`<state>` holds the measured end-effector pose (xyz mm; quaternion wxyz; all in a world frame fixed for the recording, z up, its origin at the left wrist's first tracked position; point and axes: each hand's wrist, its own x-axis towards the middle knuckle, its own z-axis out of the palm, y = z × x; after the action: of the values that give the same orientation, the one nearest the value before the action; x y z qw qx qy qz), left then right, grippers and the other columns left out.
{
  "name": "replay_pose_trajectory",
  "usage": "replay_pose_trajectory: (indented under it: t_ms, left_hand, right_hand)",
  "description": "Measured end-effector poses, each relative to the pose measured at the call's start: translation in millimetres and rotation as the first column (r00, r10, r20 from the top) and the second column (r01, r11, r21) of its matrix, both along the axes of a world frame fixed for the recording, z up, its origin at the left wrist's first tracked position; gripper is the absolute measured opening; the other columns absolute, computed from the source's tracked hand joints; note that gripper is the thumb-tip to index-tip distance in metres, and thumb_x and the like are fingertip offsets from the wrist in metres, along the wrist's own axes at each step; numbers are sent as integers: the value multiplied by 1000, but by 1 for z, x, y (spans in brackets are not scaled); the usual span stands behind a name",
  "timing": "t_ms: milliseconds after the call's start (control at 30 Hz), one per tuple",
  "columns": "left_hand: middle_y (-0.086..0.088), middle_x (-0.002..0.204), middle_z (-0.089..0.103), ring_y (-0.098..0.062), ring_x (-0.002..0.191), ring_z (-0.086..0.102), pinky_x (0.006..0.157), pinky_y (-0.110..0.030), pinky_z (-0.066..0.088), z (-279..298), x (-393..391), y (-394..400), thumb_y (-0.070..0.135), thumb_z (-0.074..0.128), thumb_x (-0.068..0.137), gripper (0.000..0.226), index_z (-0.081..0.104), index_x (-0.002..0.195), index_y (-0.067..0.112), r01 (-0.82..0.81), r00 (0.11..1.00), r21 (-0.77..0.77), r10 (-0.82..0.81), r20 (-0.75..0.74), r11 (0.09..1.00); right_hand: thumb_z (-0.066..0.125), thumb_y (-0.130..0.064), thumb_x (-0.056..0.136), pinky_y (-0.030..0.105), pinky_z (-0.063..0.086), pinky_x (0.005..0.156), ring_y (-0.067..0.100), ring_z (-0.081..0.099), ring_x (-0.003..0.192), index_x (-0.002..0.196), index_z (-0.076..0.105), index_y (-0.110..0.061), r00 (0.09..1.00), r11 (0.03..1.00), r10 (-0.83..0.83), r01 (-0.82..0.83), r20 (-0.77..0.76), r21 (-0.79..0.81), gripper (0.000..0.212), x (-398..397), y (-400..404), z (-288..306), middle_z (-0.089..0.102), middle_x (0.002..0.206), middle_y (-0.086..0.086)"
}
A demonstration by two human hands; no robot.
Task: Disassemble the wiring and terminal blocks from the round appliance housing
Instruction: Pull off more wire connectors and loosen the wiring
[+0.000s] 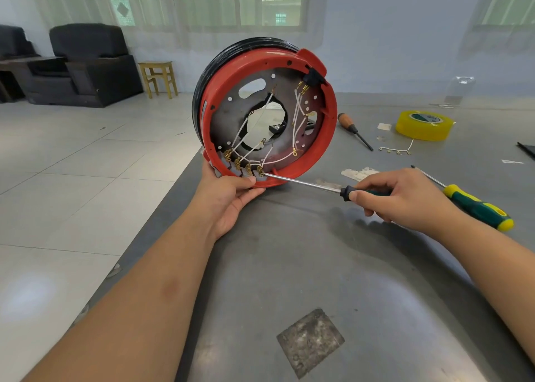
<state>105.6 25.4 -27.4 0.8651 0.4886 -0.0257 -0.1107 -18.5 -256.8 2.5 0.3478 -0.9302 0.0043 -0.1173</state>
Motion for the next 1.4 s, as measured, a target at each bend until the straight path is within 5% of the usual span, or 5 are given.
replay_pose_trajectory:
  t_ms: [300,700,800,1033,1400]
  left_hand:
    - [-20,126,69,-40,93,78,74,-47,66,3,-1,0,-28,54,88,82,43,145,30,-14,999,-2,14,-37,1000]
    - [-23,124,67,-43,95,77,81,-54,65,3,0,0,-26,55,89,78,42,145,27,-32,998,-23,30,-56,999]
    - [-23,127,66,-42,96,77,80,-53,65,3,0,0,-26,56,89,79,41,147,27,-34,998,-18,33,-54,999]
    - [-19,132,63,-40,96,77,79,-52,65,3,0,-1,-26,56,89,78,44,141,31,-33,998,-18,32,-50,999]
    - [-19,130,66,-38,95,78,73,-46,66,1,2,0,-26,57,89,77,45,142,28,-8,999,-31,7,-47,999]
  right_hand:
    - [68,-47,89,10,43,57,-5,60,76,95,75,-43,991,978,25,3,132,-207,10,-1,-1,-5,65,79,-33]
    - [63,-50,86,8,42,57,-15,58,80,107,79,-34,963,950,67,18,260,-310,31,-2,0,-8,56,70,-42]
    - [65,-45,87,3,42,66,-18,56,82,110,79,-30,952,942,86,17,292,-334,31,-3,0,-8,63,79,-33]
    - [70,-36,88,17,47,67,13,66,74,112,79,-24,919,906,145,26,367,-423,28,-7,3,-7,77,89,-4]
    - [71,-49,81,-4,39,65,-22,58,85,106,79,-41,962,979,2,53,274,-195,27,2,-16,-15,55,75,-53]
